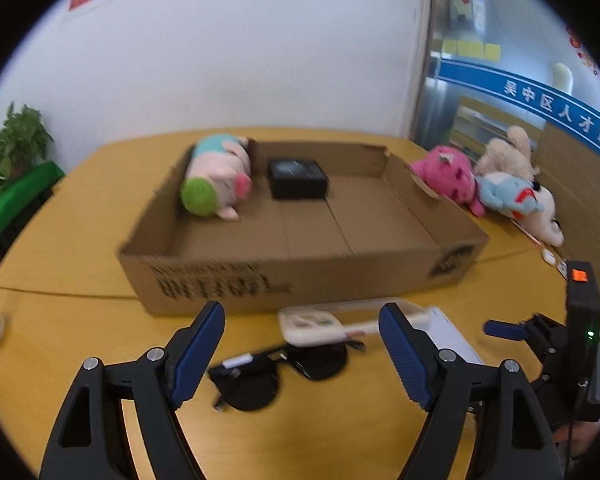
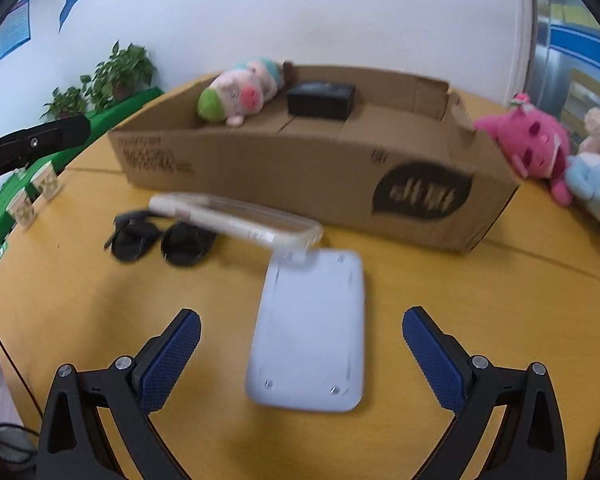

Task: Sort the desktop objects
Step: 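Move the right tool to the white rectangular case and grasp it, then lift the white case with the right tool while the left tool clamps it too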

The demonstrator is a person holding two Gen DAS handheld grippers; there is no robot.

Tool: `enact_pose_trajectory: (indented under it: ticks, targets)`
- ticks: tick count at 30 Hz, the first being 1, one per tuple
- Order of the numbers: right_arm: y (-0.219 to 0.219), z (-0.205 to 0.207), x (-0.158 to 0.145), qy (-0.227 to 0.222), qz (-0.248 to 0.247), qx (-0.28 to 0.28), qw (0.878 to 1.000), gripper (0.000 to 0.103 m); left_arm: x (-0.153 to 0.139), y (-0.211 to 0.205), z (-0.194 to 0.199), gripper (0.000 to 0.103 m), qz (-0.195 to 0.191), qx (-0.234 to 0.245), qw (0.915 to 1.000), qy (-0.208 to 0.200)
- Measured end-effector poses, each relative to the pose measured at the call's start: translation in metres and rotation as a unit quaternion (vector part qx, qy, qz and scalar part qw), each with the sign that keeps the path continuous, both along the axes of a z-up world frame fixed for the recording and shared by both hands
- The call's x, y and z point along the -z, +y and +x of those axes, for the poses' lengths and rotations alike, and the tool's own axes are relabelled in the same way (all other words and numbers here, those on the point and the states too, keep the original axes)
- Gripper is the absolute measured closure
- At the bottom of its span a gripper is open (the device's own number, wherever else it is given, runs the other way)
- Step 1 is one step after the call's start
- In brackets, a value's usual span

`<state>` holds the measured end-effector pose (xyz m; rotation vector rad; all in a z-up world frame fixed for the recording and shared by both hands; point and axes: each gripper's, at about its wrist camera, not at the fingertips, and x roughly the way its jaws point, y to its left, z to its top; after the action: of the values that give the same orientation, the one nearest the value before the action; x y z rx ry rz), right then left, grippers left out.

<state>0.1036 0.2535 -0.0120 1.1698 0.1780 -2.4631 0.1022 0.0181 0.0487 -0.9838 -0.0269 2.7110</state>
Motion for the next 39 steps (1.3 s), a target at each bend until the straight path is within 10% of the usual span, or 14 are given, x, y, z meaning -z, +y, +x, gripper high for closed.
enact_pose_trajectory:
  ticks: [5,11,17,28,33,39]
  targets:
    - [0.001,0.001,0.023,-0.024,0.037,0.010,0.999,0.003,0.029,0.018,0.005,0.024,0.011,0.020,0.9986,-0.047]
    - [0.004,0.002,0.033,-0.034,0.040,0.015,0.999,0.037,0.045,0.028,0.009,0.024,0.007,0.040,0.9964,-0.074]
    - [0.006,0.019,0.034,-0.042,0.044,0.037,0.997,0.039,0.057,0.031,0.009,0.024,0.025,0.061,0.9925,-0.103]
    - [0.020,0.069,0.030,-0.042,0.037,0.084,0.995,0.039,0.090,0.081,-0.014,0.025,0.125,0.156,0.9555,-0.217]
    - [0.018,0.071,0.028,-0.046,0.023,0.083,0.995,0.039,0.095,0.097,-0.010,0.059,0.136,0.188,0.9444,-0.233]
    - [0.013,0.068,0.028,-0.049,0.018,0.070,0.996,0.039,0.096,0.093,-0.009,0.067,0.152,0.194,0.9394,-0.239]
